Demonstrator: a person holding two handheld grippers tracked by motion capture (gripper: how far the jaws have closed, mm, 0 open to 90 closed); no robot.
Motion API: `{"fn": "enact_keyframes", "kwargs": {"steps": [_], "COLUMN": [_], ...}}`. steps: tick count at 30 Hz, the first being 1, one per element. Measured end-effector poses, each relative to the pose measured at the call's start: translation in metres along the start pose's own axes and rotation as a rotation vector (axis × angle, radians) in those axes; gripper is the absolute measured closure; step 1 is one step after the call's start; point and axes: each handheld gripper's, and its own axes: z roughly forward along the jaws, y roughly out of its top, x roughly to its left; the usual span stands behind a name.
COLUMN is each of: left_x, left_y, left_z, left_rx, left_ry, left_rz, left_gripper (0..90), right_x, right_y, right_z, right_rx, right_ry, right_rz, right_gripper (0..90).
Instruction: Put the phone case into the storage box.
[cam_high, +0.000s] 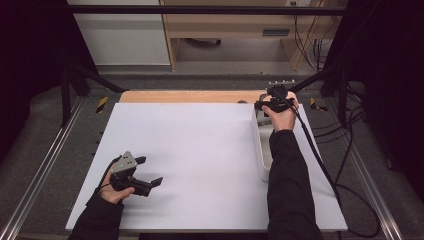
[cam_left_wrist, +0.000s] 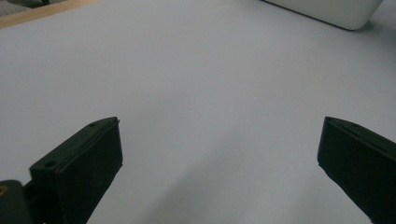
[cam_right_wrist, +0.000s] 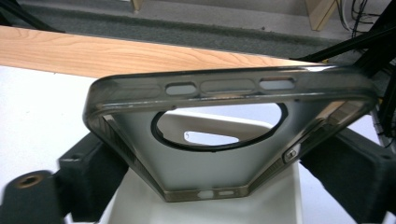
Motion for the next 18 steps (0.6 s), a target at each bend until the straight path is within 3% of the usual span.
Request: {"fn": "enact_keyframes", "kwargs": {"steps": [8, 18], "left_x": [0.0, 0.0], "left_y": [0.0, 0.0], "left_z": [0.0, 0.001], "left_rx": [0.003, 0.003], "left_ry": [-0.001, -0.001], "left_rz": [0.001, 0.003], "left_gripper": [0.0, 0.0], "right_x": [0.0, -0.003], "right_y": [0.001, 0.004], "right_z": [-0.001, -0.013], "right_rx": [-0.02, -0.067], "right_ry": [0.014, 0.019], "right_rz": [-0.012, -0.019], "right_gripper": [1.6, 1.9]}}
